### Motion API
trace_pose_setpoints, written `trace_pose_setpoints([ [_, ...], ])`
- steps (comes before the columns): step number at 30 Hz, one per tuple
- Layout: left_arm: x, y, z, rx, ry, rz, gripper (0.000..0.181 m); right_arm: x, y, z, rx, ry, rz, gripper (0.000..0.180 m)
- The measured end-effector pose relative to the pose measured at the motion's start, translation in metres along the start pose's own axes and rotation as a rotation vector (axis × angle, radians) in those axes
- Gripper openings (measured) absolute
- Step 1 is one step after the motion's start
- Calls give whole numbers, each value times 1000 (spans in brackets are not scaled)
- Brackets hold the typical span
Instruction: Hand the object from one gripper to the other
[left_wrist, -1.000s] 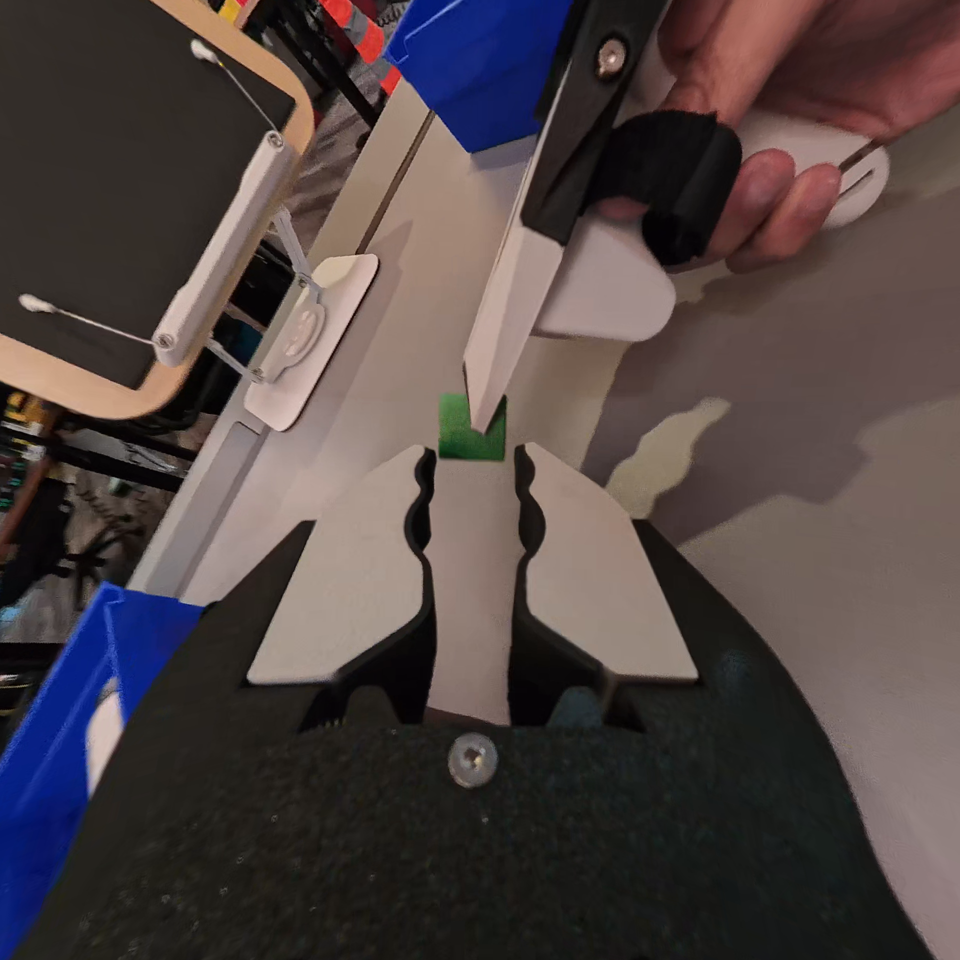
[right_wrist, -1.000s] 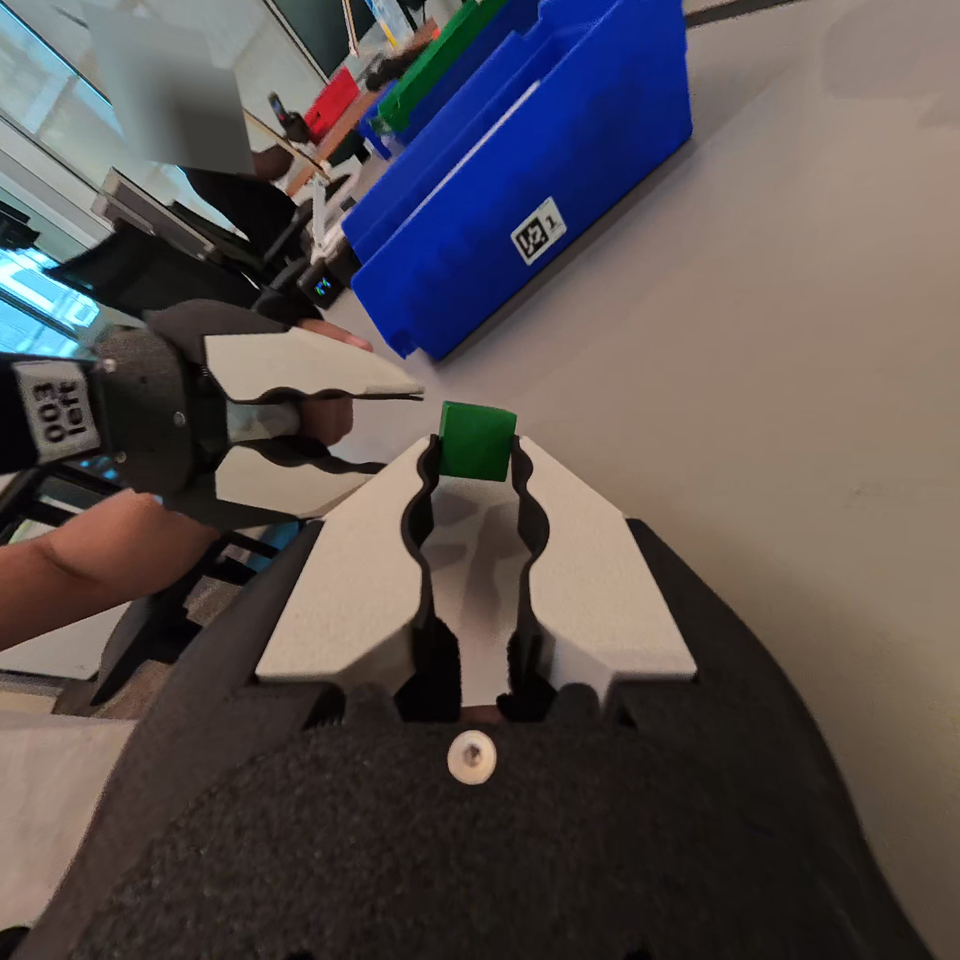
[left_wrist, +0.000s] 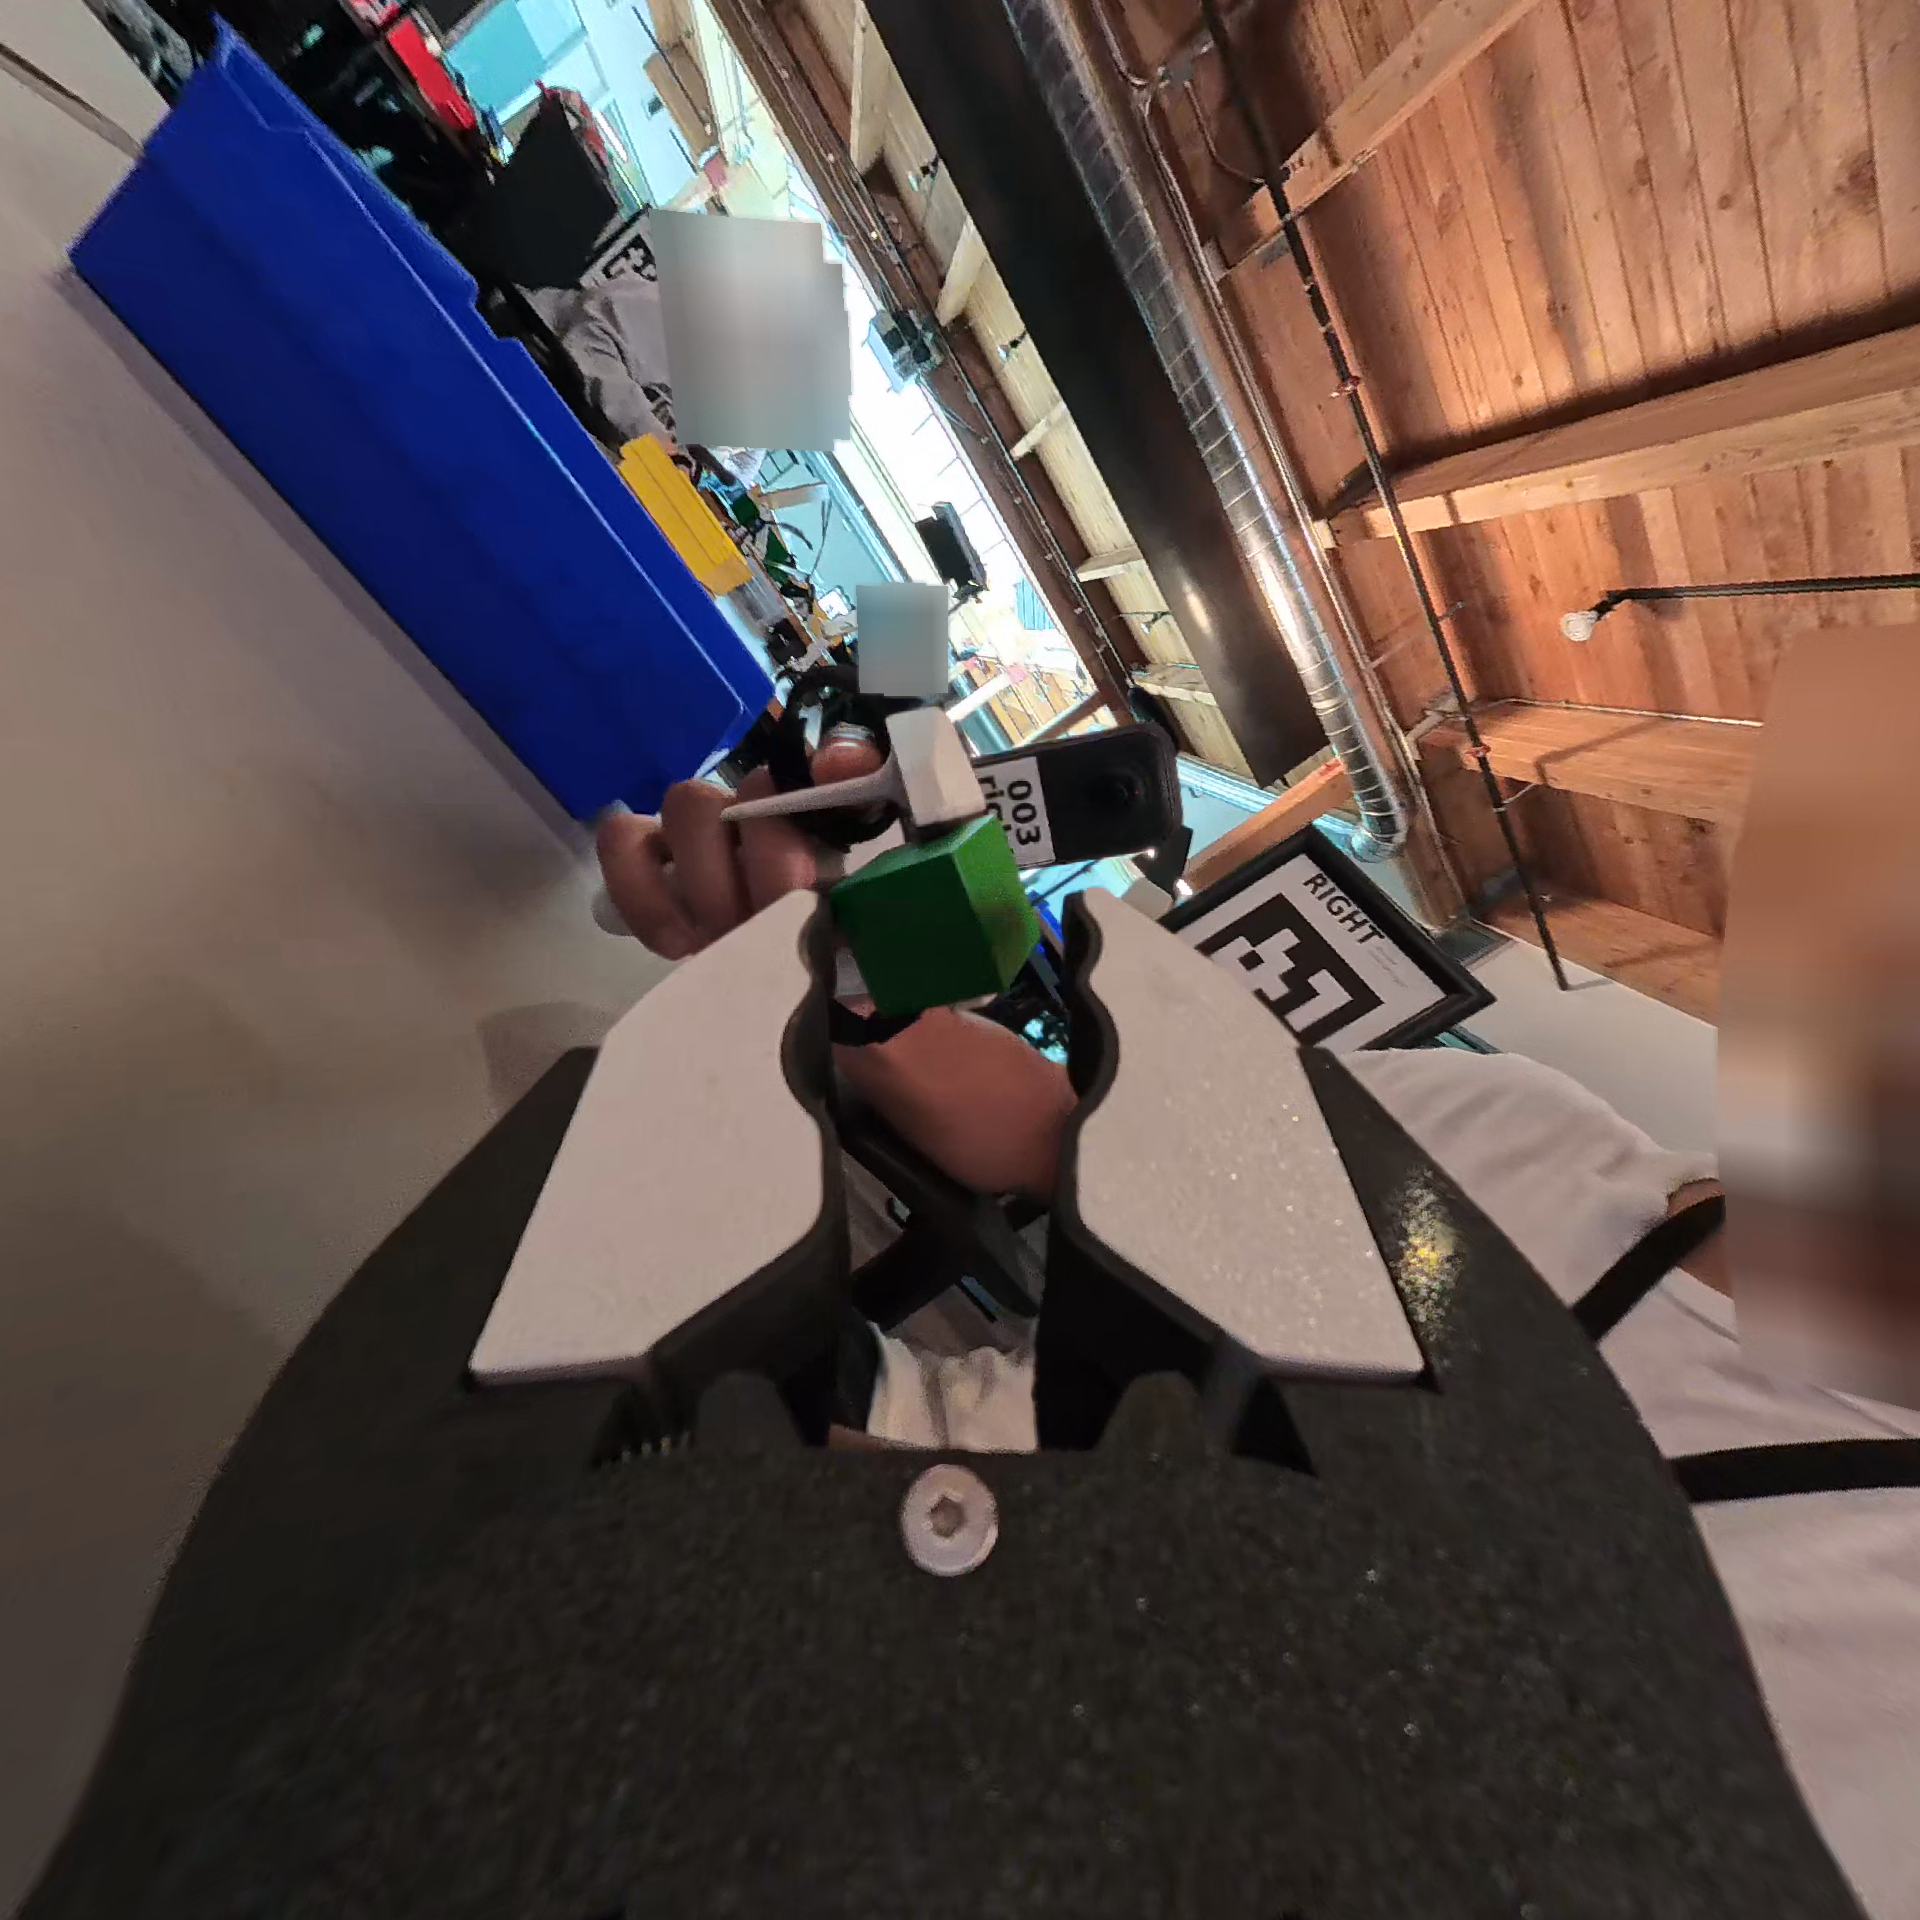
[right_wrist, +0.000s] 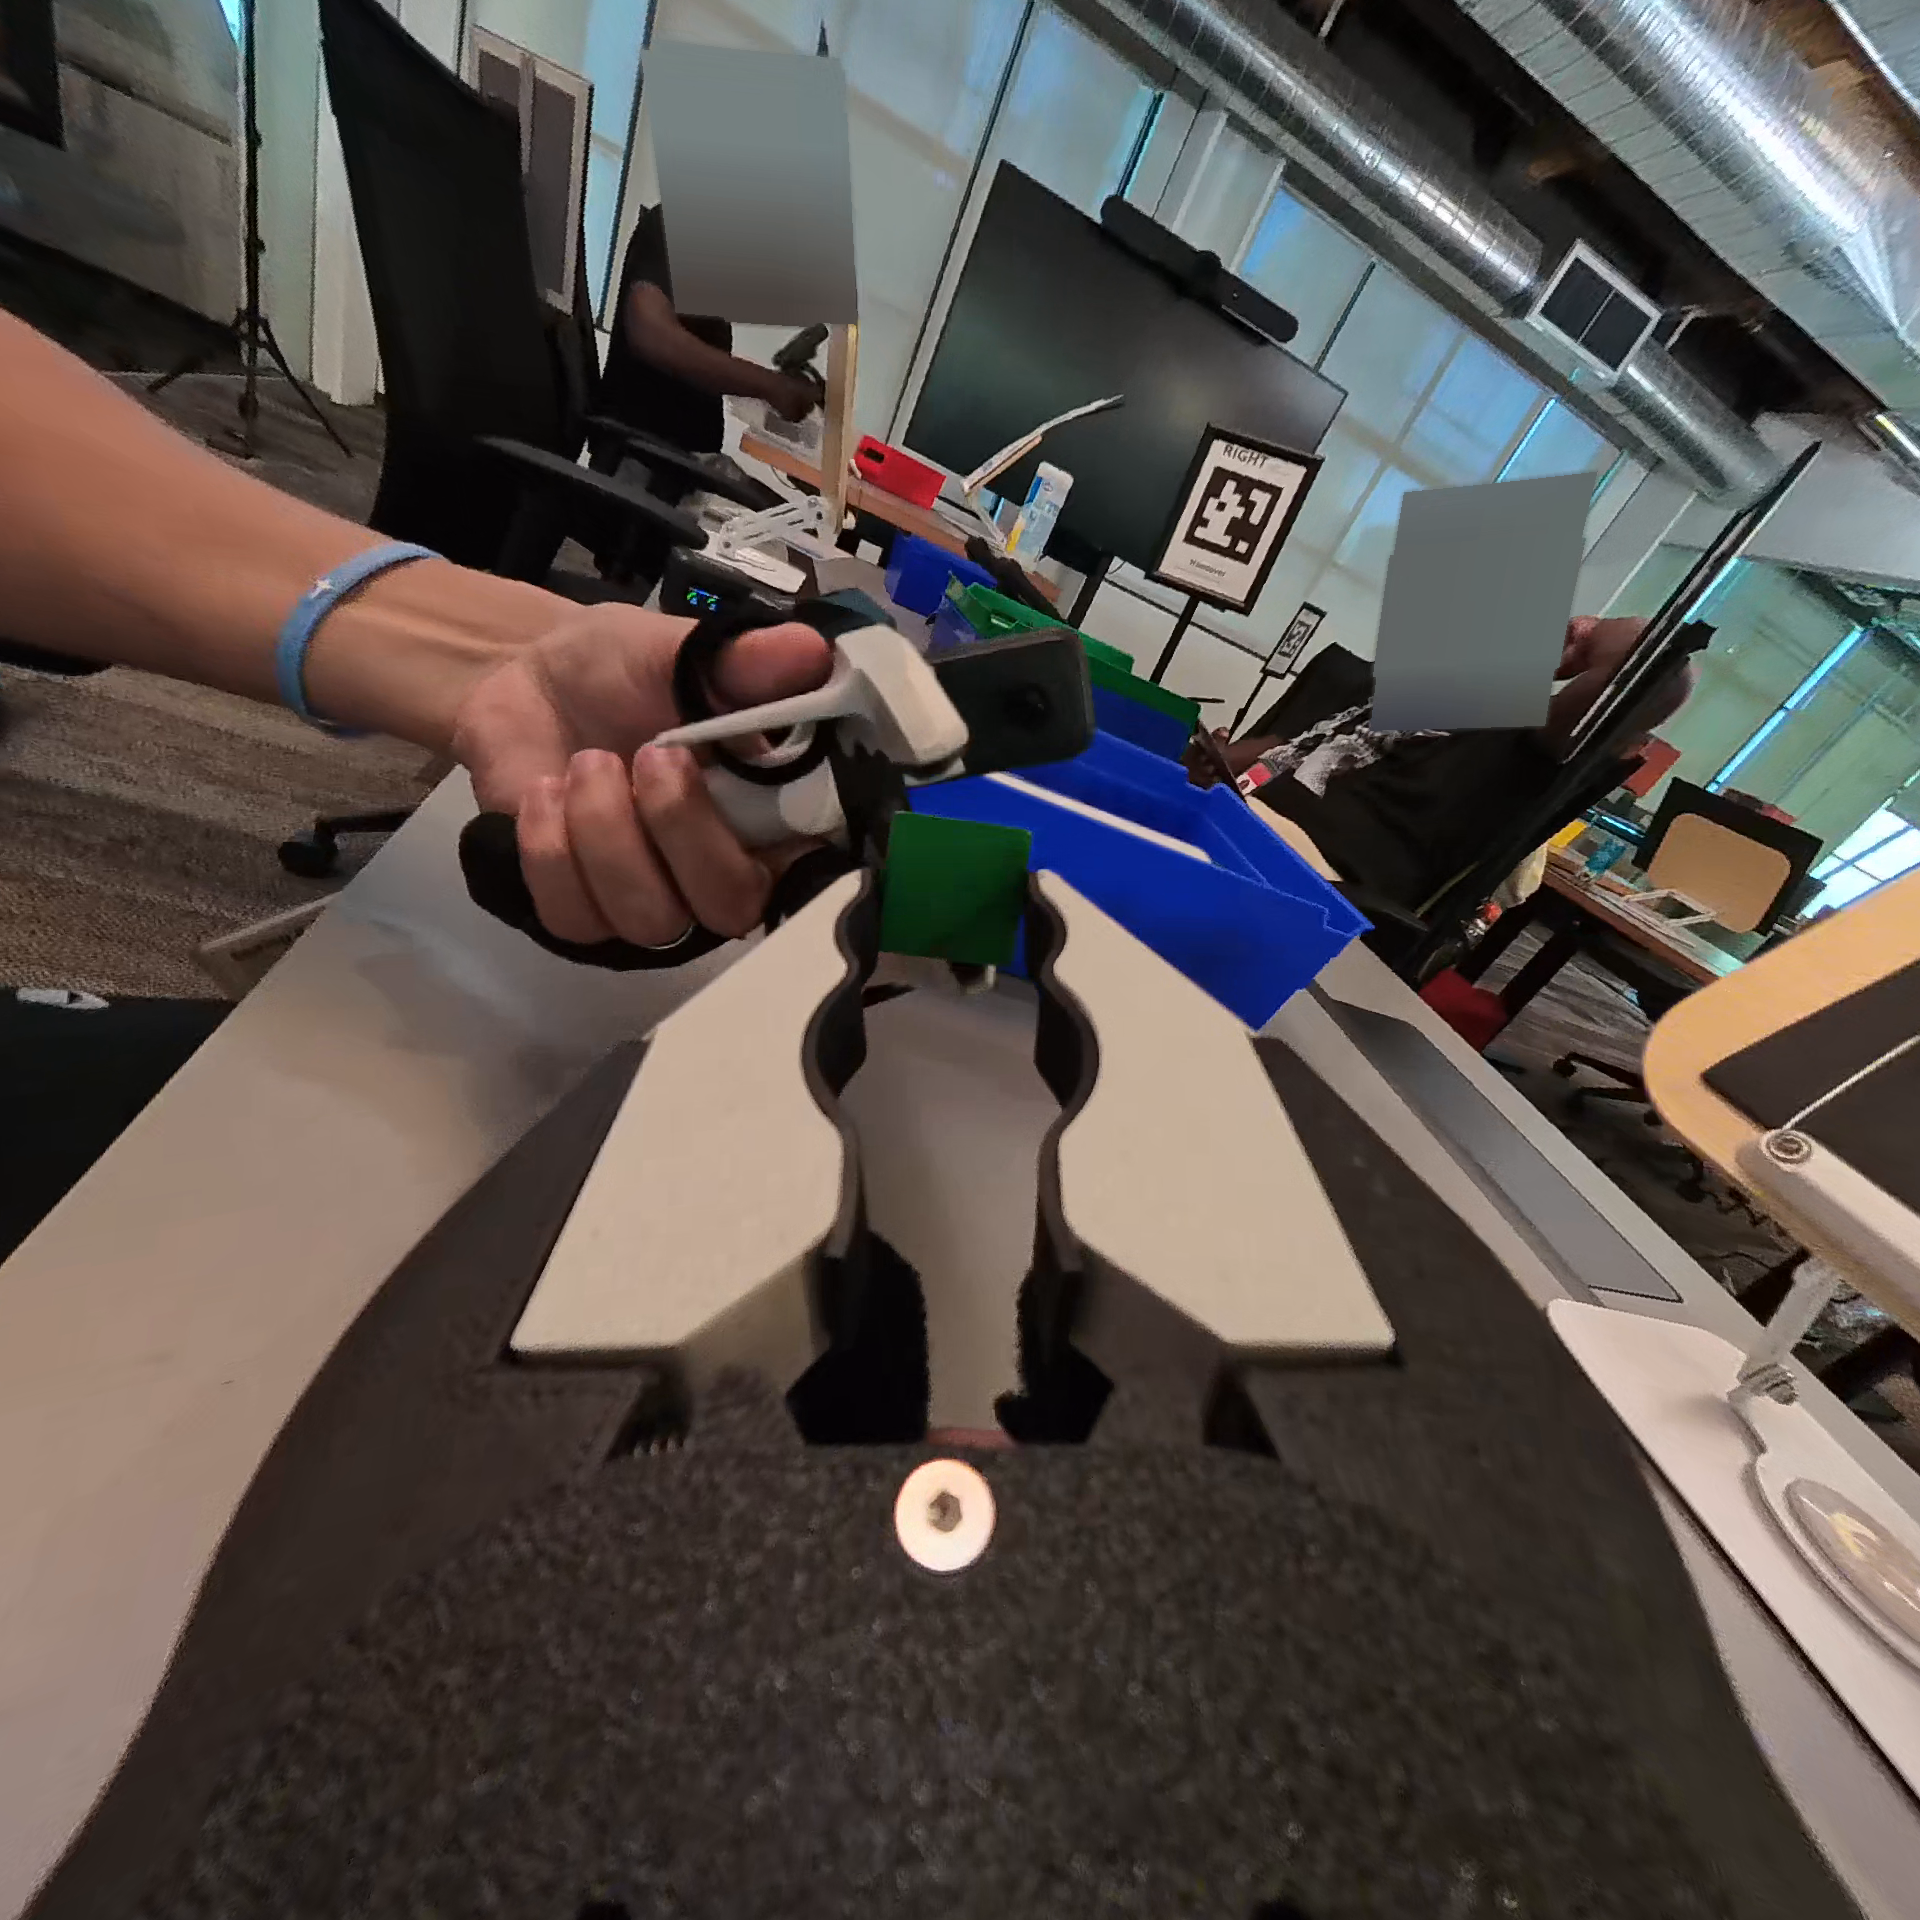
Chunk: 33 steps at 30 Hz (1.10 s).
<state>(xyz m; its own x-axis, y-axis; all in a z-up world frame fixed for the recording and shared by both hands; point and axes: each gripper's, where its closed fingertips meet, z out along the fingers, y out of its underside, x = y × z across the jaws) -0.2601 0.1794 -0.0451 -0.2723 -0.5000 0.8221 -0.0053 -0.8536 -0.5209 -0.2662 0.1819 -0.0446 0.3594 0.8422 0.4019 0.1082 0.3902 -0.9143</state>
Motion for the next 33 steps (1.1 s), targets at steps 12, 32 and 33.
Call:
trace_pose_setpoints([
  [12, -24, -23, -26, 48, -242, 198, 30, 22, 44, -2, -180, 114, 387, 39],
  [32, -26, -13, -11, -84, -452, 617, 30, 19, 22, 12, 80, -81, 1126, 26],
  [33, -25, -14, -10, -81, -456, 621, 30, 20, 21, 11, 80, -88, 1130, 26],
])
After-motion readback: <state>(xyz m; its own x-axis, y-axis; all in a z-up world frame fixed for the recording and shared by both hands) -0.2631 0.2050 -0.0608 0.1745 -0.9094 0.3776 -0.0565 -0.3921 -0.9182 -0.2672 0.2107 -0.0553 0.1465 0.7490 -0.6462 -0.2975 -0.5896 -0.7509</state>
